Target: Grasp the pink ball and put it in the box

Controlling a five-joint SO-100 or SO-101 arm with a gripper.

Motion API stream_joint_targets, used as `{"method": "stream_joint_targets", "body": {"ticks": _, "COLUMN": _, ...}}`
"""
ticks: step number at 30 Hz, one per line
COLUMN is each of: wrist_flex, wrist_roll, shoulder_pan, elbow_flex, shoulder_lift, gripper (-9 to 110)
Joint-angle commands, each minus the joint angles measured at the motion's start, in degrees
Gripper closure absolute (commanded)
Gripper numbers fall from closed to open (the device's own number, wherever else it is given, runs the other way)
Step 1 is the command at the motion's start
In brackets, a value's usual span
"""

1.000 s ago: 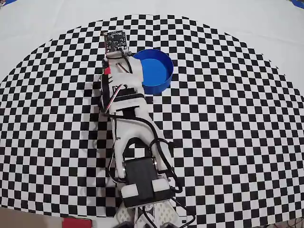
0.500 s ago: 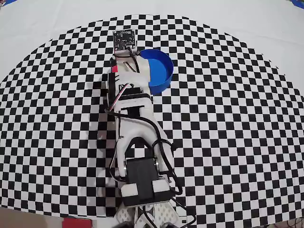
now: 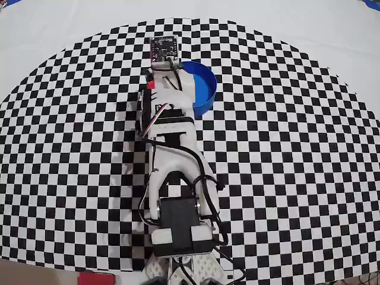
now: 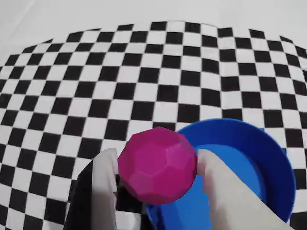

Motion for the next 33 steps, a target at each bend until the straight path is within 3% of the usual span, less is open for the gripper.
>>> {"method": "stream_joint_targets", "body": {"ticks": 1, "wrist_flex": -0.53, "wrist_roll": -0.35, "shoulder_pan": 0.44, "elbow_flex": -0.53, "shoulder_lift": 4.39, "gripper": 101}}
{"method": "stream_joint_targets", "body": {"ticks": 33, "wrist_flex": -0.62, "wrist_roll": -0.35, "shoulder_pan": 5.71, "elbow_flex": -0.26, "shoulder_lift": 3.6, "gripper": 101}}
